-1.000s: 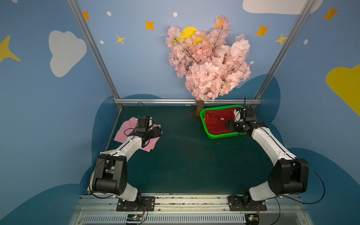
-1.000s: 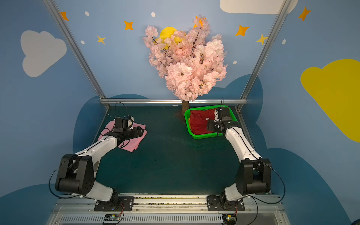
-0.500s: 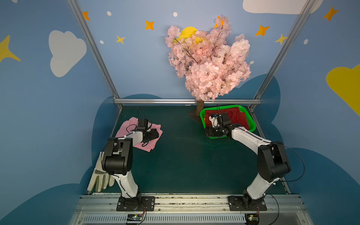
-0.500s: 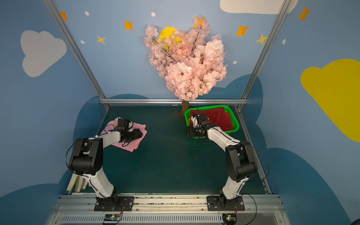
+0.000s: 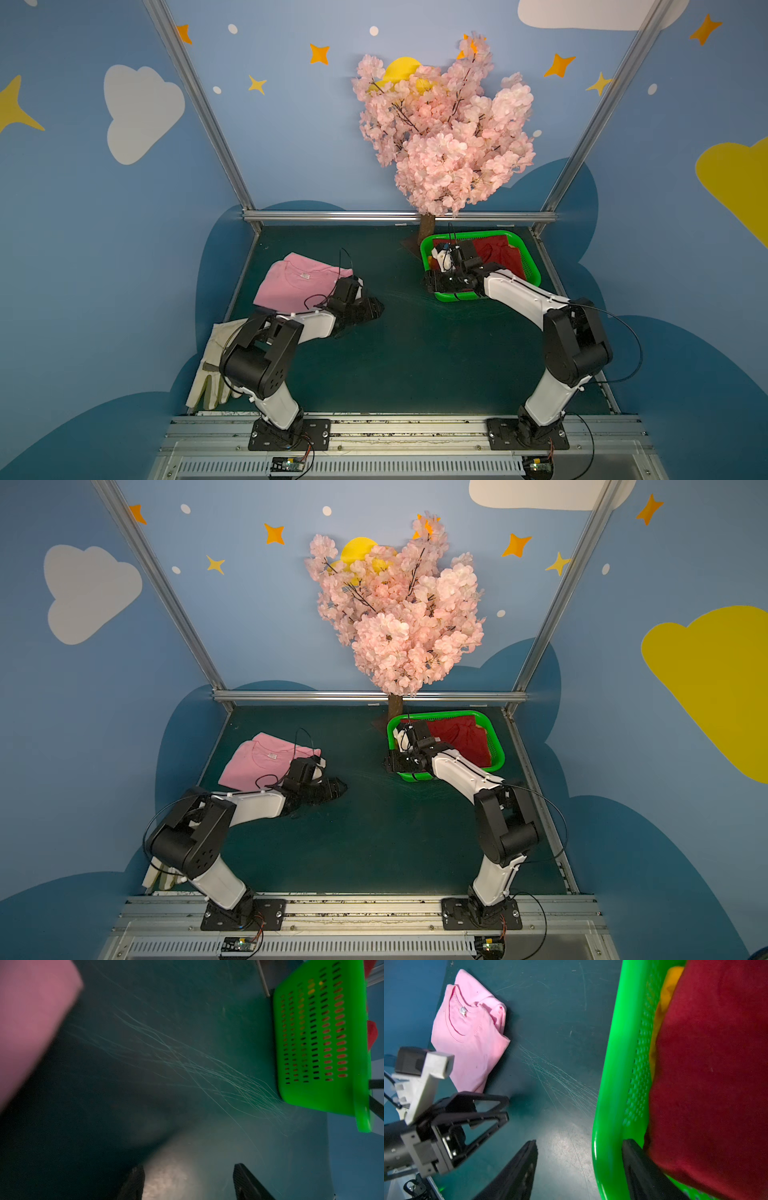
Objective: Put the folded t-shirts into the basket
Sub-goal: Move the bin to the center of the board.
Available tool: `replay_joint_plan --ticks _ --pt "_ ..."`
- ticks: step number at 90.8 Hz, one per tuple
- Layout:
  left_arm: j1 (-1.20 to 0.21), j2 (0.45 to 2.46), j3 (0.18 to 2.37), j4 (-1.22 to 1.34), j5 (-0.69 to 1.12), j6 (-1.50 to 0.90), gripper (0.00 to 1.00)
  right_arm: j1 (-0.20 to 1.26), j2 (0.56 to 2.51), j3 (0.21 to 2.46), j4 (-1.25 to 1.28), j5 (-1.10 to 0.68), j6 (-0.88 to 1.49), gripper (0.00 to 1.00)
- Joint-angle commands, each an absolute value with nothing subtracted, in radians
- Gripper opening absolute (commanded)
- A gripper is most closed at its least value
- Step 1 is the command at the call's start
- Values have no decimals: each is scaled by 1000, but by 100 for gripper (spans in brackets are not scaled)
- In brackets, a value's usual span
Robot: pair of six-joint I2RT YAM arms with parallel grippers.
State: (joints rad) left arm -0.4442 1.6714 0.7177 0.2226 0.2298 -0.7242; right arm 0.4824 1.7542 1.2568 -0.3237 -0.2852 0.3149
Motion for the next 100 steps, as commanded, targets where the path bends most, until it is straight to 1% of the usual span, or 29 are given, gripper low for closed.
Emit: replay_joint_plan --ticks 1,6,10,15,21,26,34,44,50,64,80,90,100 --pt "-494 1612 696 196 242 -807 72 493 1677 1288 -397 -263 293 67" --pt "-495 1540 708 126 184 -757 72 494 1634 1280 -428 -223 278 68" --pt "-490 1485 725 38 99 -678 73 497 1599 1263 -439 -202 270 68" --pt "-477 1418 744 -57 -58 -607 73 501 1562 1235 -437 -188 269 68" --pt "-410 1389 761 -117 -130 -517 74 505 1528 1201 -426 -182 277 68" --pt "-324 1403 788 -167 -138 -475 74 508 1511 1178 -415 -181 284 68" --pt "-216 1488 855 -246 -141 -419 74 512 1494 1152 -410 -181 291 68" --pt "-141 1629 955 -337 -80 -387 75 514 1470 1138 -416 -172 288 68" --pt "-128 1690 993 -362 -44 -380 75 514 1453 1132 -423 -166 284 69" --pt "-130 1740 987 -344 45 -392 75 517 1409 1095 -429 -147 282 70" --pt "-187 1692 859 -281 125 -443 75 516 1359 1032 -446 -146 294 72" --pt "-287 1618 735 -230 143 -504 75 515 1324 998 -476 -138 303 73" --pt "-452 1536 629 -171 137 -614 75 508 1299 963 -508 -130 314 73"
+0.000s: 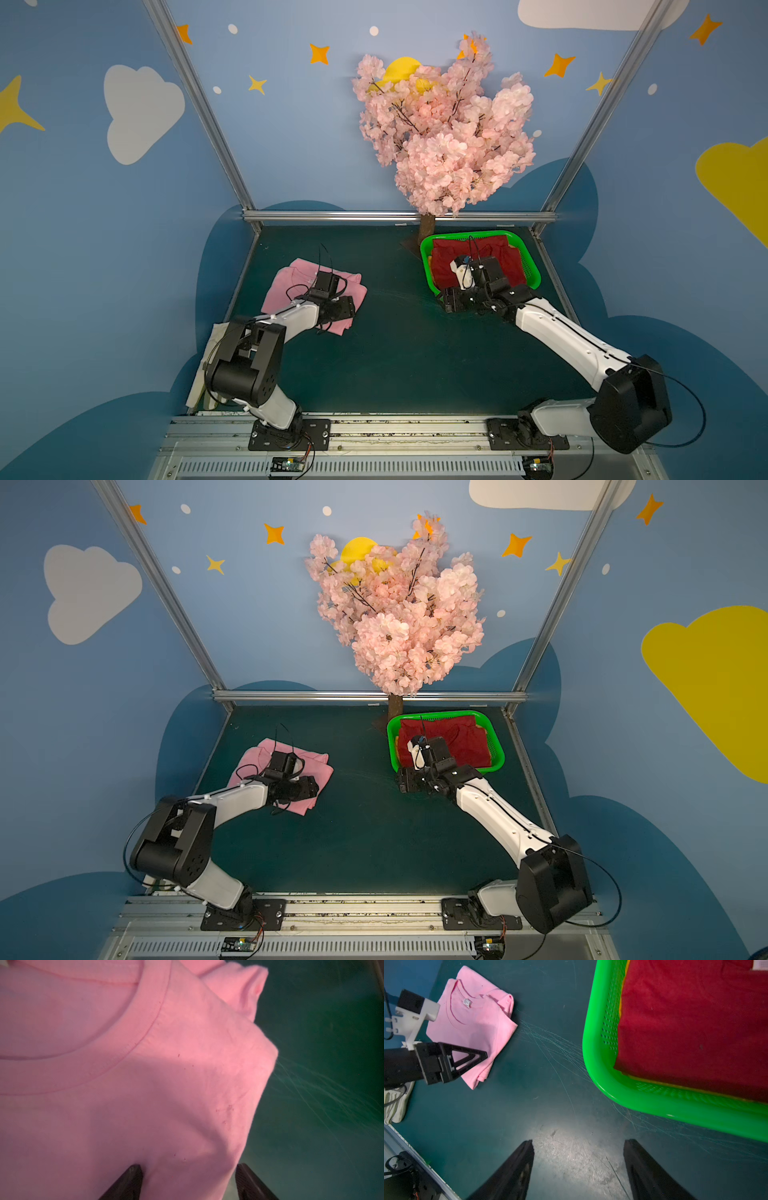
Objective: Put the folded t-shirts into the basket
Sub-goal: Move the bin to the center of the board.
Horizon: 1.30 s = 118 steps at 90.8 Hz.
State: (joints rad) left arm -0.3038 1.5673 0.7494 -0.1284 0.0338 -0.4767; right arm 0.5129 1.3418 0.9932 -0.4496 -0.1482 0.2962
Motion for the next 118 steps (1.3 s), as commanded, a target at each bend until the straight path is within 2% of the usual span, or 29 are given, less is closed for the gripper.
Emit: replay_joint_plan --ticks 1,10,21,27,34,44,57,71,83,97,118 --pt "-469 1529 621 -162 139 -627 75 507 1297 958 -511 -130 316 73" --pt "-643 1491 592 -93 143 -758 75 502 1274 916 -527 -129 333 74" --pt "-842 1470 674 -100 95 -845 75 501 1232 843 -520 -126 380 74" --pt "-898 1456 733 -118 96 -846 76 503 1214 800 -497 -134 409 74" --pt "-900 1419 776 -156 99 -814 76 518 1203 749 -448 -140 449 74" --pt "-827 1343 783 -239 -6 -727 77 583 1219 709 -359 -143 502 74" --pt "-588 1271 761 -267 15 -535 78 692 1304 727 -275 -86 542 75" --pt "-344 1274 745 -219 72 -392 92 774 1440 802 -232 -27 558 76" --pt "-177 1379 784 -186 226 -344 94 797 1542 857 -212 -9 567 76" --pt "-101 1525 850 -223 300 -311 93 799 1627 904 -212 -25 569 75" --pt "-88 1645 877 -226 314 -287 91 809 1712 913 -156 -73 596 71"
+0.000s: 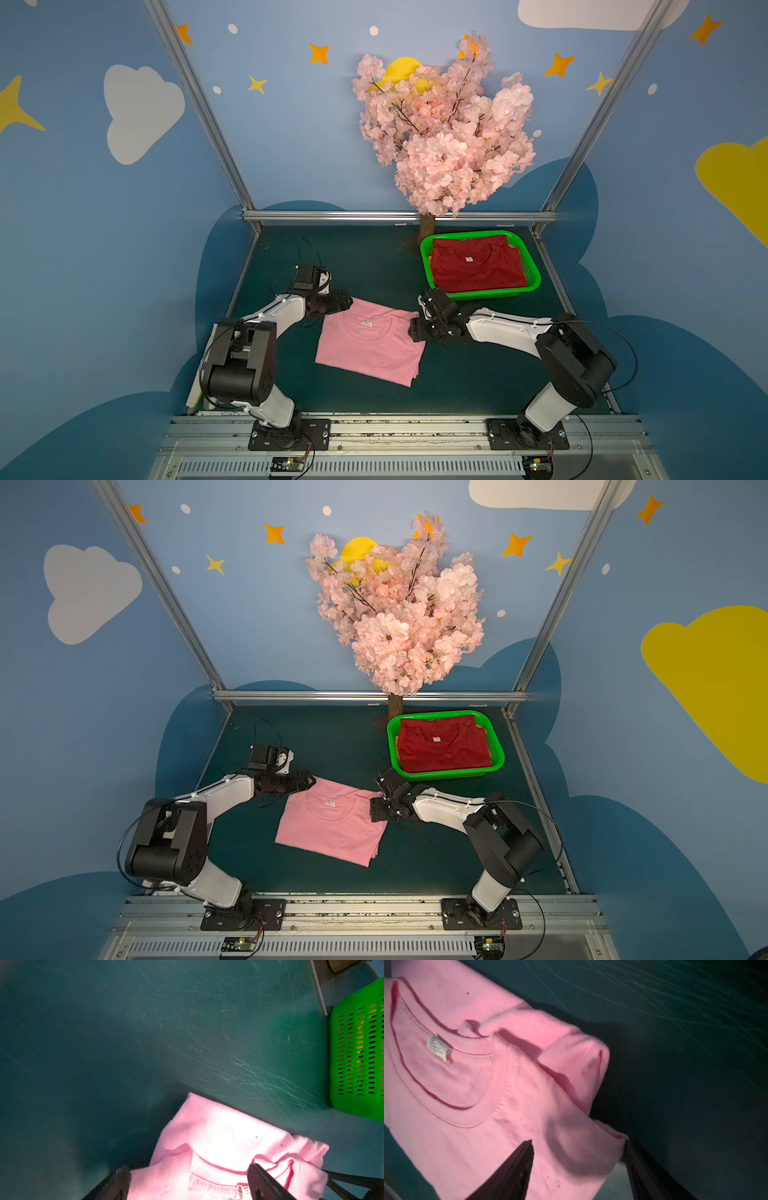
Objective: Put the folded t-shirts into the basket
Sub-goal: Move the bin to the center of the board, then pick up the T-shirt from the center of the board.
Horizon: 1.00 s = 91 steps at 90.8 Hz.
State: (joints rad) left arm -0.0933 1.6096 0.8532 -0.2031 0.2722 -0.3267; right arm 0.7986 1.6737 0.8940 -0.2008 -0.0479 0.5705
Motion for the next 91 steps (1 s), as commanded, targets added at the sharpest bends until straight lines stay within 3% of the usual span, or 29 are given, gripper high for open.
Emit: replay_joint_plan --ticks 1,21,46,76,91 --pt "-89 1649 877 -227 313 -286 91 810 1715 913 -153 -74 598 71" --pt "-87 1692 861 -229 333 -290 85 827 1769 930 -114 -102 628 61" --pt "-86 1749 821 -181 407 -315 69 824 1809 977 -111 -89 632 37" --pt "-85 1700 770 -134 470 -334 26 802 1788 998 -91 -103 617 4" --pt "-88 1619 702 -37 537 -405 4 776 1739 983 -94 -122 578 0"
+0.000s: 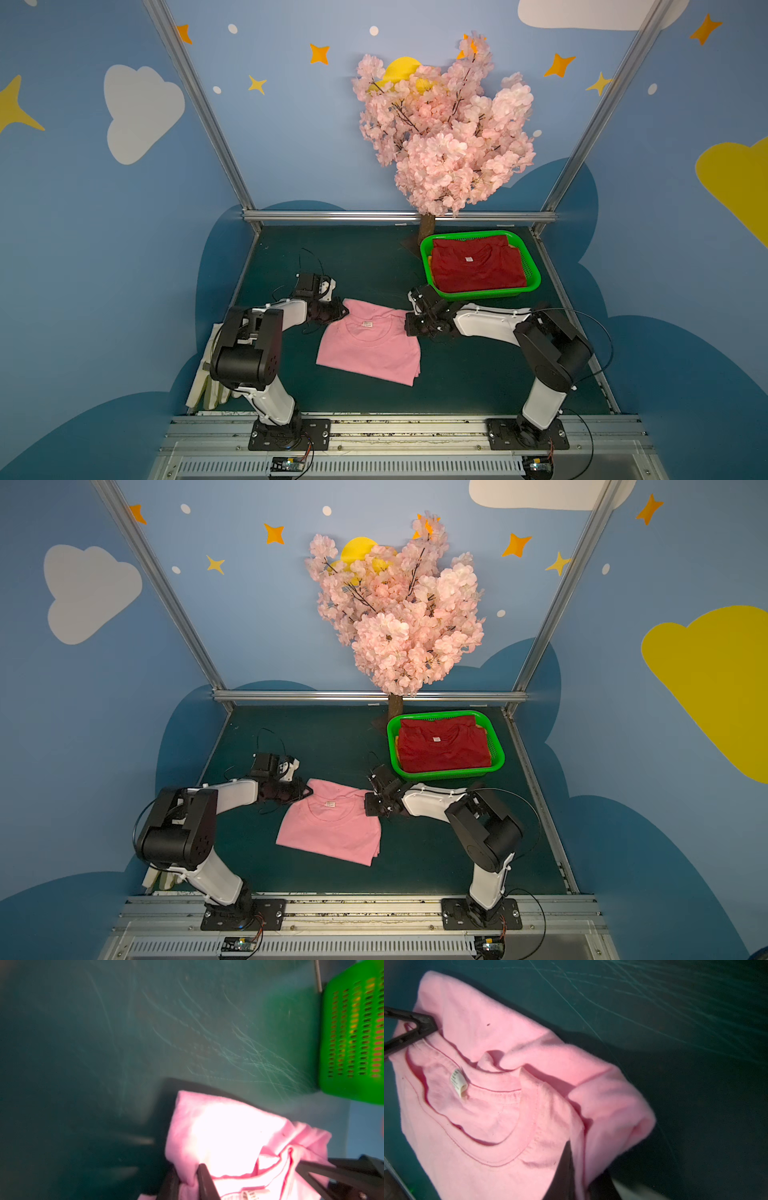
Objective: Put the folded t-shirts into the basket
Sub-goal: Pick up the T-shirt from the center of the board.
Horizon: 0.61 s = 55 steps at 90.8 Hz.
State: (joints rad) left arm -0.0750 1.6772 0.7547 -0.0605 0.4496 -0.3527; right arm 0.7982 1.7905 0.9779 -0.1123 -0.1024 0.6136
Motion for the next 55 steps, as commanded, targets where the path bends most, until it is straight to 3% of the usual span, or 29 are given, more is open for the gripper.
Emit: replay_joint_plan --ticks 1,22,55 --pt "-89 1614 696 -29 542 -414 3 774 1735 981 -95 -124 575 0" --pt "-148 1413 532 174 555 -602 2 704 1568 919 -127 -188 481 0" --pt "-362 960 383 193 322 -754 3 577 1311 904 -331 -313 364 0"
